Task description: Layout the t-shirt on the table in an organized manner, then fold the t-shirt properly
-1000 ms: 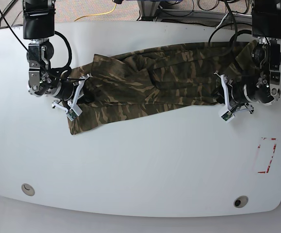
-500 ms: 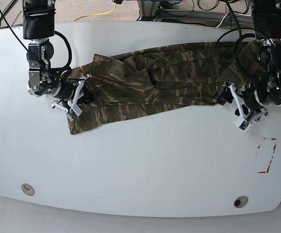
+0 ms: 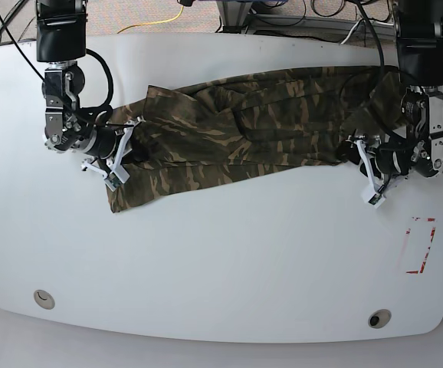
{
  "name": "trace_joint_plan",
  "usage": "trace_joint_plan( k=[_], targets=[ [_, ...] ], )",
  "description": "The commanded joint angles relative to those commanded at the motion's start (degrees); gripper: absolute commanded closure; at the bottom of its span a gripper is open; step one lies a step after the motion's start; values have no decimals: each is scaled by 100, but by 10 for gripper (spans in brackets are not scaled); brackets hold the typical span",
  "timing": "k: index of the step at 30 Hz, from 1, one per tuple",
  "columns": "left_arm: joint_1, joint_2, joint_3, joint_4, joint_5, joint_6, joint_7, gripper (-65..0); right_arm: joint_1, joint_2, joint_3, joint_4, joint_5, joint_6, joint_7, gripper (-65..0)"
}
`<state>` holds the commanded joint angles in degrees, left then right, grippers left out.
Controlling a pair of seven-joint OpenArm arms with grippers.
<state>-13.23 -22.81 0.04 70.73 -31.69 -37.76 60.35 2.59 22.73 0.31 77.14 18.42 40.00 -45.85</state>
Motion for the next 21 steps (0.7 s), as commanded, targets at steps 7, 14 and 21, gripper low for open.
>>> trace_joint_plan(
  k=[7,14,21],
  targets=[
    [26,0,510,35,-9,-9,0,-414,0,26,0,0,0,0,0,-48],
    [167,0,659,35,-18,-141,0,-414,0,35,18,0,0,0,0,-48],
    [273,-9,659,44,-18,-224,53,-390,0,35,18,0,0,0,0,-48]
  ],
)
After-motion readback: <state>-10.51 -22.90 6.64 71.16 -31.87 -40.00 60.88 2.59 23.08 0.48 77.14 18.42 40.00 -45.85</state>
